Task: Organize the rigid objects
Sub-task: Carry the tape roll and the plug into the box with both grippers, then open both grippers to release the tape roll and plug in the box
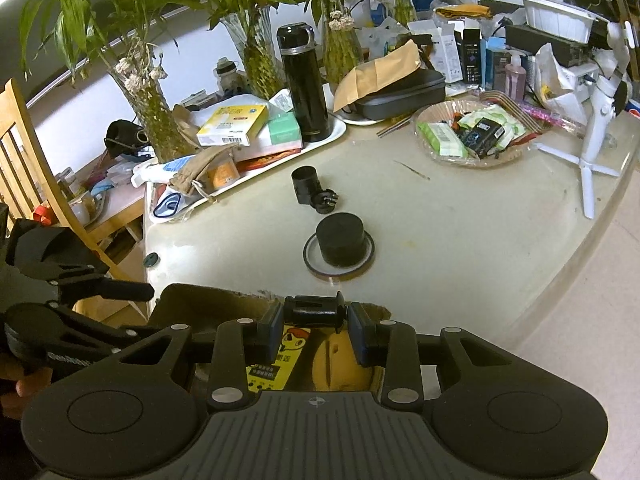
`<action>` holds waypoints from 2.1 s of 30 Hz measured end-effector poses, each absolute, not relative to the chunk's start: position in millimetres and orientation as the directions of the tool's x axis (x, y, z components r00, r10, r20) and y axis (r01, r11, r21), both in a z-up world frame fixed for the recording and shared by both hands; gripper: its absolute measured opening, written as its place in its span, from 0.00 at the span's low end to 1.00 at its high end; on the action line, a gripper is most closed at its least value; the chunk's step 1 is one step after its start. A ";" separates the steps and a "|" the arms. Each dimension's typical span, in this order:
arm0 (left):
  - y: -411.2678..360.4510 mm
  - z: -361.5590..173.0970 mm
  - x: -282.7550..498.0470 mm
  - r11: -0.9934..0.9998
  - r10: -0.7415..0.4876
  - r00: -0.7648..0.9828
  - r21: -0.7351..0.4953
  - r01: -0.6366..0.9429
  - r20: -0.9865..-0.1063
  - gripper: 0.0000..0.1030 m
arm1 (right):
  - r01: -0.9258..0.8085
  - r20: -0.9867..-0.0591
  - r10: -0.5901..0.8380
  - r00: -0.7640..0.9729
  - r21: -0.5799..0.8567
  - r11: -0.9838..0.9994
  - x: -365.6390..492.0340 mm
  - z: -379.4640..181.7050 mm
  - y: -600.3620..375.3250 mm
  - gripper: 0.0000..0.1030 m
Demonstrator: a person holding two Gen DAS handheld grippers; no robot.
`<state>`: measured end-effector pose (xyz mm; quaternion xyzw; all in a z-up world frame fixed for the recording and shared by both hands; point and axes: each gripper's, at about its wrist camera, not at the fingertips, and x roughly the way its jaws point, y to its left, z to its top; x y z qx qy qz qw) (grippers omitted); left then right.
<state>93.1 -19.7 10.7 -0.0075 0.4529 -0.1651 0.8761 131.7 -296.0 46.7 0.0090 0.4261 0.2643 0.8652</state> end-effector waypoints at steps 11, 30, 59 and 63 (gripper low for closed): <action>-5.7 20.1 75.3 0.960 -0.254 0.594 -0.124 0.251 -0.763 0.75 | -0.464 -0.736 0.491 0.466 0.269 0.844 127.8 44.0 -292.6 0.36; 8.7 15.3 54.4 0.974 -0.196 0.649 -0.072 0.213 -0.735 0.75 | -0.491 -0.759 0.512 0.401 0.294 0.820 114.3 36.8 -282.2 0.36; 7.5 8.2 56.8 0.977 -0.174 0.620 -0.055 0.206 -0.765 0.75 | -0.486 -0.798 0.429 0.424 0.199 0.851 113.9 14.2 -284.9 1.00; 5.0 6.6 58.4 0.976 -0.173 0.614 -0.051 0.212 -0.770 0.75 | -0.458 -0.802 0.410 0.434 0.196 0.867 119.4 11.0 -288.2 1.00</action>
